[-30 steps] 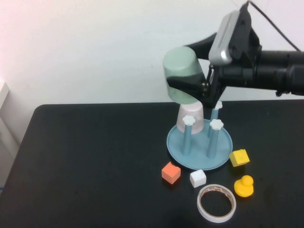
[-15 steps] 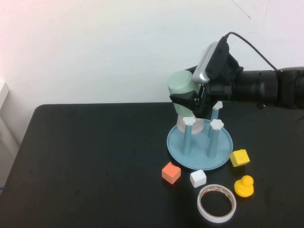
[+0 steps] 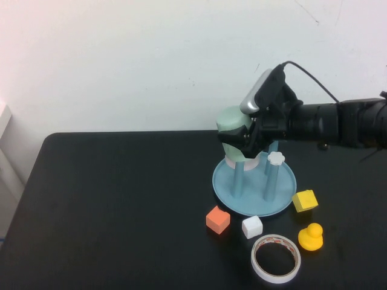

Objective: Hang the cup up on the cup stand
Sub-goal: Place the cup on the cup holder

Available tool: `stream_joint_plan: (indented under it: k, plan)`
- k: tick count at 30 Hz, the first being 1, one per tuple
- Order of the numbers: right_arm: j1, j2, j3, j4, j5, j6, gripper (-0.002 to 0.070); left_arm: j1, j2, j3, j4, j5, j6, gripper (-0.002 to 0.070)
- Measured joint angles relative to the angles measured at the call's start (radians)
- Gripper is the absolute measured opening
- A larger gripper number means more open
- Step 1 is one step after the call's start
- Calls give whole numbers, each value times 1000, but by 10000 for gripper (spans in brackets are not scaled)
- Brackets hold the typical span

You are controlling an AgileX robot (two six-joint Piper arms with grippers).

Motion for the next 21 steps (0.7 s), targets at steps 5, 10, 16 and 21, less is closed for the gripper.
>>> stream_joint_plan:
  k: [5, 10, 16, 21]
  plan:
    - [0, 14, -1, 4, -43, 27, 587, 0, 0, 0, 0, 2, 0, 0]
    - [0, 16, -1, 4, -52, 33, 587, 0, 0, 0, 0, 2, -2, 0]
    - [0, 18, -1, 5, -52, 33, 587, 0, 0, 0, 0, 2, -2, 0]
    - [0, 18, -1, 5, -52, 33, 587, 0, 0, 0, 0, 2, -2, 0]
